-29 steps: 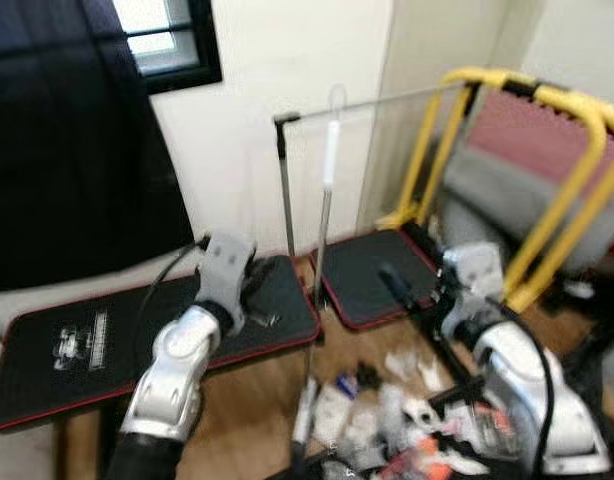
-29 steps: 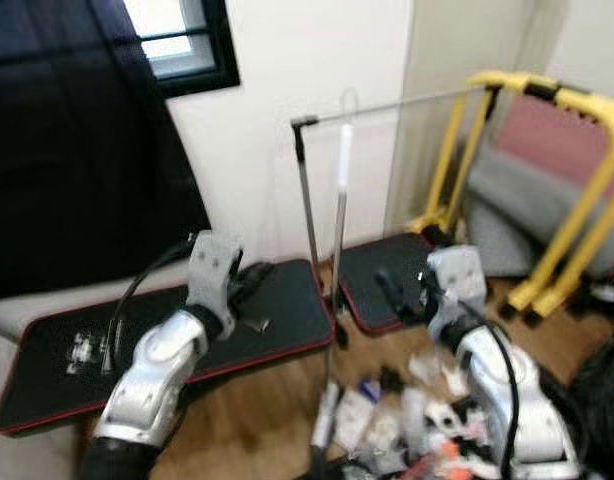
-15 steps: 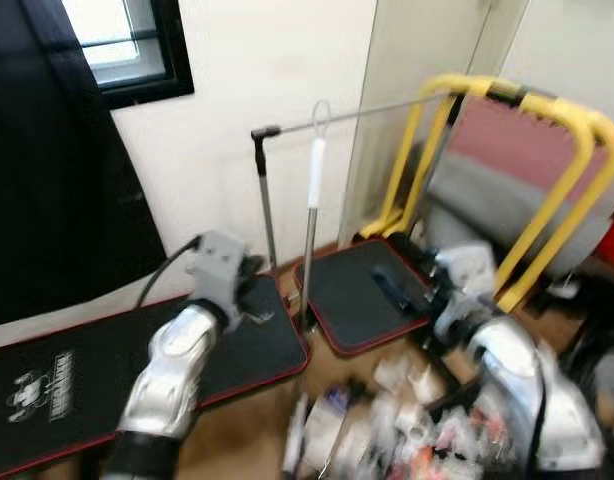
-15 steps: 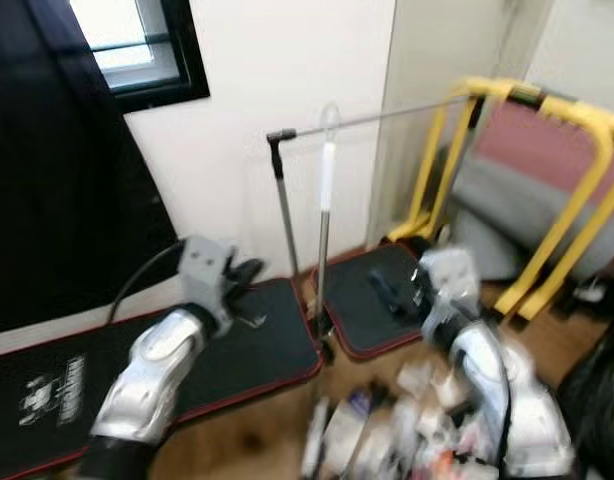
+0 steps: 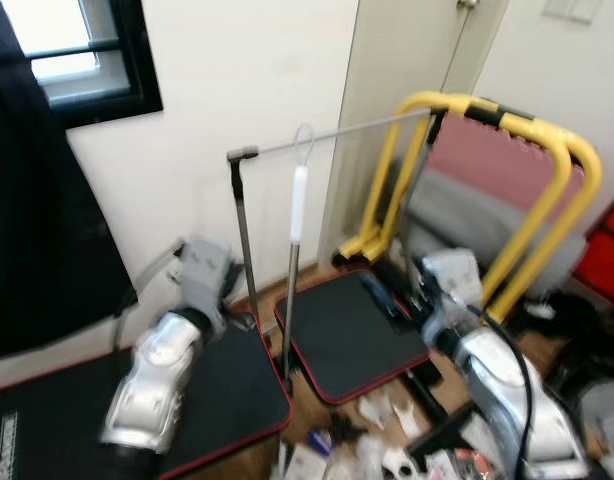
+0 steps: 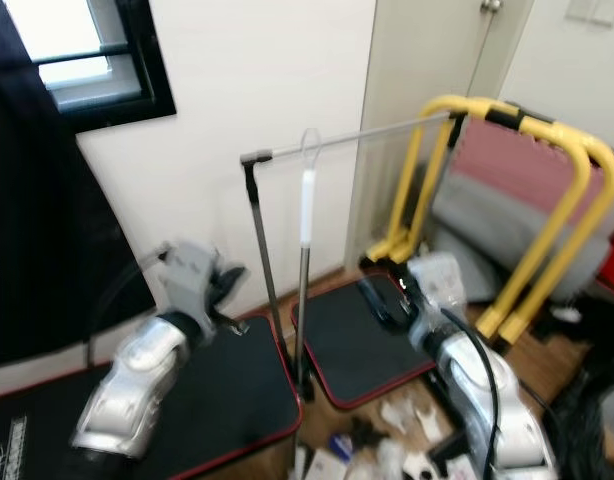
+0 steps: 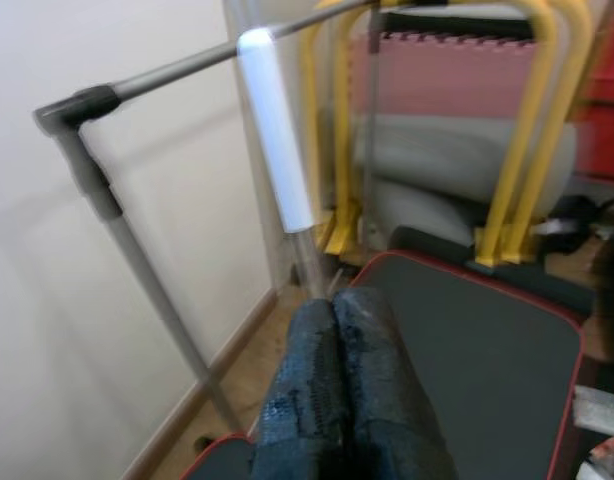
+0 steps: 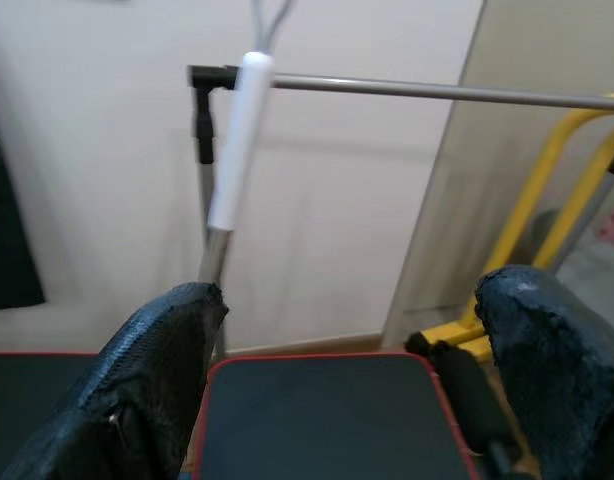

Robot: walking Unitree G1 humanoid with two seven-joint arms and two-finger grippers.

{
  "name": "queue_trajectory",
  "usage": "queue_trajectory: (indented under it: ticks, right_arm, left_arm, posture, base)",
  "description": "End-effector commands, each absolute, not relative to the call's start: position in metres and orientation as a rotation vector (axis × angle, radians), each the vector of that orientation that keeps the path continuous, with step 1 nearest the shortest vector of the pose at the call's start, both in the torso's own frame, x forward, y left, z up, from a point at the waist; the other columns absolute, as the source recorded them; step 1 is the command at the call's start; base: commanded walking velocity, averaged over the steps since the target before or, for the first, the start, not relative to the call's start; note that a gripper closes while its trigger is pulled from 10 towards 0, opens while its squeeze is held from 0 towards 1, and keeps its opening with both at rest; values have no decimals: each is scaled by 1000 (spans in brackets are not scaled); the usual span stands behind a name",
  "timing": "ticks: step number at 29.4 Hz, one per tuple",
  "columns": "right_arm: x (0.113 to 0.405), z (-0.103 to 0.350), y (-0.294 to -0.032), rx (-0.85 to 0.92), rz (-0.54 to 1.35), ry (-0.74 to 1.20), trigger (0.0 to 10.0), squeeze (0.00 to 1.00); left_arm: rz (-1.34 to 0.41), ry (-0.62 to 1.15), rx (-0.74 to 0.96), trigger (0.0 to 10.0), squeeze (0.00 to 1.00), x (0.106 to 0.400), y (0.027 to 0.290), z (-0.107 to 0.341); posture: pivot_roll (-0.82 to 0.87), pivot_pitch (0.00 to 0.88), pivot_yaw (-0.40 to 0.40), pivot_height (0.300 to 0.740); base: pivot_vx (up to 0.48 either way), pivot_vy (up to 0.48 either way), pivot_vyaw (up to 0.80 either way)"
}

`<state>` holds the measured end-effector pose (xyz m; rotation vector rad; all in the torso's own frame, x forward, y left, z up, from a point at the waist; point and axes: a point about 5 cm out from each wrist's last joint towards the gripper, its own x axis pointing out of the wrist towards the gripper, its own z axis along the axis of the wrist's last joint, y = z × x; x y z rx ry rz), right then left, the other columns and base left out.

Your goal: Sweep floor

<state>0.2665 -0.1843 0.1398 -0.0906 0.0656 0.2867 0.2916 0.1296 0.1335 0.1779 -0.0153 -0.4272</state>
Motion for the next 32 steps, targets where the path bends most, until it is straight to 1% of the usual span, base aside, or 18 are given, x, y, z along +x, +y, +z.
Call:
queue_trajectory:
  ticks: [1, 4, 13, 15, 17, 18, 19, 20, 21, 22, 23, 24, 26, 27, 29, 30, 32]
  right_arm:
    - [267, 140, -179, -84, 310, 72, 10000, 0]
    - [267, 139, -179, -88, 314, 79, 10000, 0]
    - [269, 139, -183, -109, 297, 92, 10000, 0]
    - [278, 148, -183, -82, 274, 79, 10000, 0]
    - [282, 152, -181, -69, 274, 74, 10000, 0]
    - [288, 156, -177, -51, 287, 69, 10000, 0]
    - [288, 156, -177, -51, 287, 69, 10000, 0]
    - [293, 161, -171, -24, 300, 72, 10000, 0]
    - [297, 163, -167, -7, 308, 76, 10000, 0]
    - [303, 164, -165, 26, 310, 93, 10000, 0]
    - [303, 164, -165, 26, 310, 93, 10000, 0]
    - [306, 164, -164, 48, 310, 108, 10000, 0]
    - [319, 164, -163, 96, 314, 148, 10000, 0]
    - [319, 164, -163, 96, 314, 148, 10000, 0]
    - [335, 164, -166, 117, 295, 182, 10000, 0]
    - [335, 164, -166, 117, 295, 182, 10000, 0]
    - [348, 162, -169, 70, 272, 200, 10000, 0]
  left_arm:
    - [-402, -5, 193, 10000, 0, 291, 139, 133]
    - [-402, -5, 193, 10000, 0, 291, 139, 133]
    - [-405, -4, 196, 10000, 0, 288, 138, 134]
    - [-414, -21, 198, 10000, 0, 284, 137, 136]
    - [-418, -27, 200, 10000, 0, 282, 136, 137]
    - [-420, -31, 203, 10000, 0, 279, 136, 139]
    - [-420, -31, 203, 10000, 0, 279, 136, 139]
    - [-421, -33, 208, 10000, 0, 276, 137, 141]
    - [-422, -32, 211, 10000, 0, 274, 137, 142]
    - [-423, -33, 215, 10000, 0, 271, 137, 143]
    - [-423, -33, 215, 10000, 0, 271, 137, 143]
    - [-425, -35, 219, 10000, 0, 268, 138, 145]
    - [-437, -36, 249, 10000, 0, 262, 138, 148]
    - [-437, -36, 249, 10000, 0, 262, 138, 148]
    - [-455, -31, 285, 10000, 0, 256, 138, 150]
    - [-455, -31, 285, 10000, 0, 256, 138, 150]
    - [-472, -28, 307, 10000, 0, 252, 137, 151]
  posture:
    - [-179, 17, -118, 740]
    - [-179, 21, -119, 740]
    - [-180, 35, -120, 740]
    - [-177, 73, -124, 740]
    - [-176, 77, -124, 740]
    - [-171, 99, -127, 740]
    - [-171, 99, -127, 740]
    - [-164, 129, -130, 740]
    - [-164, 129, -130, 740]
    - [-159, 148, -133, 740]
    - [-159, 148, -133, 740]
    - [-153, 171, -136, 740]
    - [-146, 202, -139, 740]
    - [-146, 202, -139, 740]
    - [-133, 239, -141, 740]
    - [-133, 239, -141, 740]
    - [-126, 254, -139, 740]
  base:
    - [255, 0, 0]
    - [247, 0, 0]
    - [0, 0, 0]
    - [0, 0, 0]
    - [0, 0, 0]
    - [0, 0, 0]
    - [0, 0, 0]
    - [0, 0, 0]
    - [0, 0, 0]
    - [0, 0, 0]
    - [0, 0, 0]
    - [0, 0, 0]
    - [0, 0, 0]
    - [0, 0, 0]
    - [0, 0, 0]
    - [0, 0, 0]
    - [0, 0, 0]
